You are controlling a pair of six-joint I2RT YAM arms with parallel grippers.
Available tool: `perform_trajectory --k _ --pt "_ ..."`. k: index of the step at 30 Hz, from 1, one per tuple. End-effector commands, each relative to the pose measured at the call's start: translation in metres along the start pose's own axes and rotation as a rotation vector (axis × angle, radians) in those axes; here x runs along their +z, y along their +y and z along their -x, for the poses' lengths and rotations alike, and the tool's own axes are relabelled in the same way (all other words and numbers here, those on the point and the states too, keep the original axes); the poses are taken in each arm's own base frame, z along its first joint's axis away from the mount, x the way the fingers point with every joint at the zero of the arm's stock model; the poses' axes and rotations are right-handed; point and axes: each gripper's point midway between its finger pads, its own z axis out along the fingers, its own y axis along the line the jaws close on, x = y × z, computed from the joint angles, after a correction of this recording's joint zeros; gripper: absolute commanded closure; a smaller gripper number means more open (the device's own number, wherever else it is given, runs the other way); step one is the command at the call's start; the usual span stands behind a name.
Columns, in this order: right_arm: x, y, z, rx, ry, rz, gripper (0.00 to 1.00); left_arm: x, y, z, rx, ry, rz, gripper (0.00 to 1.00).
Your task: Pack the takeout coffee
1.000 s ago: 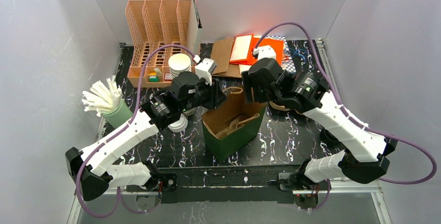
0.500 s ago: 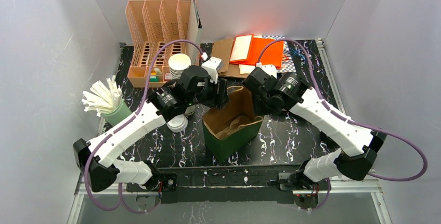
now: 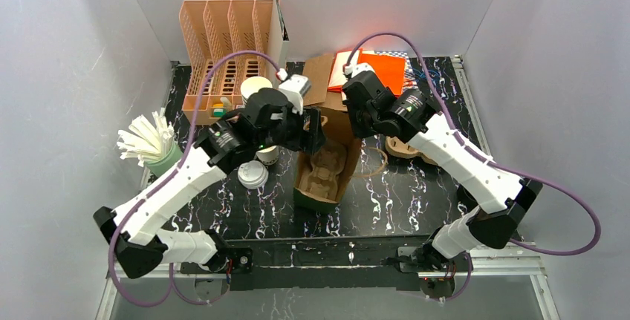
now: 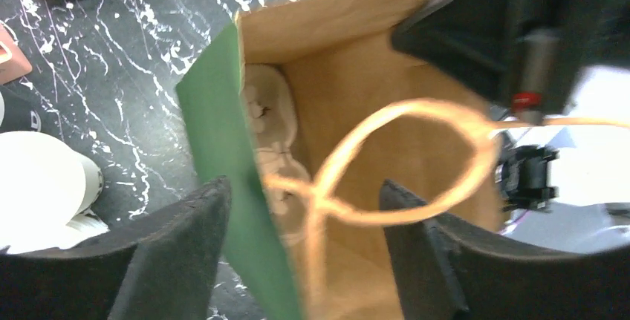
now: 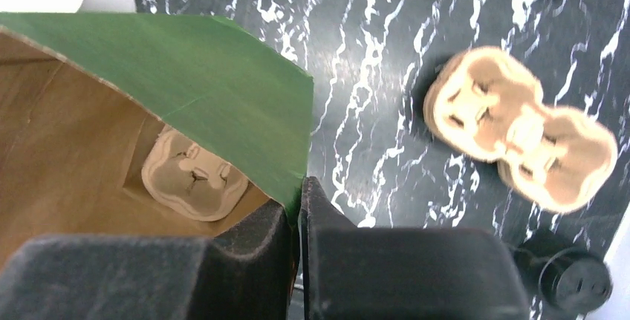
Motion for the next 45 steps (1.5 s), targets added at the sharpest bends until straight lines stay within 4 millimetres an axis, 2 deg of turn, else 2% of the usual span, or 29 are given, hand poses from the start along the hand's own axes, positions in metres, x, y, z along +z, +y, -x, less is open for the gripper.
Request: perform_trajectory --k 1,7,13,18,21,22,24,26,27,28,29,31,34,38,42,45 --pt "-0.013 0.018 0.051 -0.134 -0.205 0.116 0.85 -0.051 -0.009 0.027 -0.078 -0.102 -0.017 0.26" --pt "-0.03 0.024 0.065 -0.143 -0.29 0.181 0.84 -0.081 0.002 0.028 -0.11 -0.181 0.011 0.23" --pt "-0.029 0.023 0.06 -0.192 -0.275 0.185 0.84 -0.103 0.0 0.048 -0.125 -0.258 0.009 0.21" --pt "-0.018 0.027 0.055 -0.237 -0.213 0.177 0.79 -0.097 0.004 0.053 -0.109 -0.222 0.059 0.23" --pt "-0.007 0.021 0.057 -0.243 -0.17 0.107 0.78 -0.09 0.018 0.051 -0.153 -0.196 0.155 0.25" --pt "-0.002 0.02 0.058 -0.244 -0.152 0.079 0.74 -0.09 0.025 0.05 -0.19 -0.202 0.197 0.25" --pt "0.004 0.017 0.059 -0.236 -0.125 0.041 0.57 -0.094 0.034 0.052 -0.244 -0.243 0.242 0.26" --pt "0.004 0.018 0.062 -0.219 -0.127 0.033 0.51 -0.102 0.043 0.055 -0.29 -0.3 0.282 0.27" --pt "0.002 0.017 0.064 -0.205 -0.134 0.029 0.45 -0.107 0.051 0.055 -0.31 -0.326 0.316 0.28" --pt "0.0 0.018 0.066 -0.195 -0.14 0.032 0.35 -0.112 0.059 0.052 -0.333 -0.343 0.357 0.28" --pt "-0.003 0.02 0.067 -0.195 -0.144 0.05 0.21 -0.117 0.068 0.049 -0.354 -0.357 0.4 0.29" --pt "-0.007 0.022 0.067 -0.191 -0.14 0.064 0.12 -0.12 0.08 0.038 -0.369 -0.349 0.464 0.33" --pt "-0.01 0.012 0.063 -0.171 -0.114 0.016 0.12 -0.114 0.09 0.019 -0.385 -0.305 0.514 0.34" --pt "-0.012 -0.003 0.049 -0.14 -0.062 -0.057 0.16 -0.105 0.1 -0.012 -0.484 -0.253 0.57 0.32" --pt "-0.002 -0.003 0.033 -0.151 0.003 -0.043 0.19 -0.094 0.105 -0.039 -0.552 -0.215 0.579 0.26" --pt "0.008 -0.008 0.035 -0.129 0.021 -0.059 0.25 -0.09 0.114 -0.06 -0.577 -0.171 0.636 0.23"
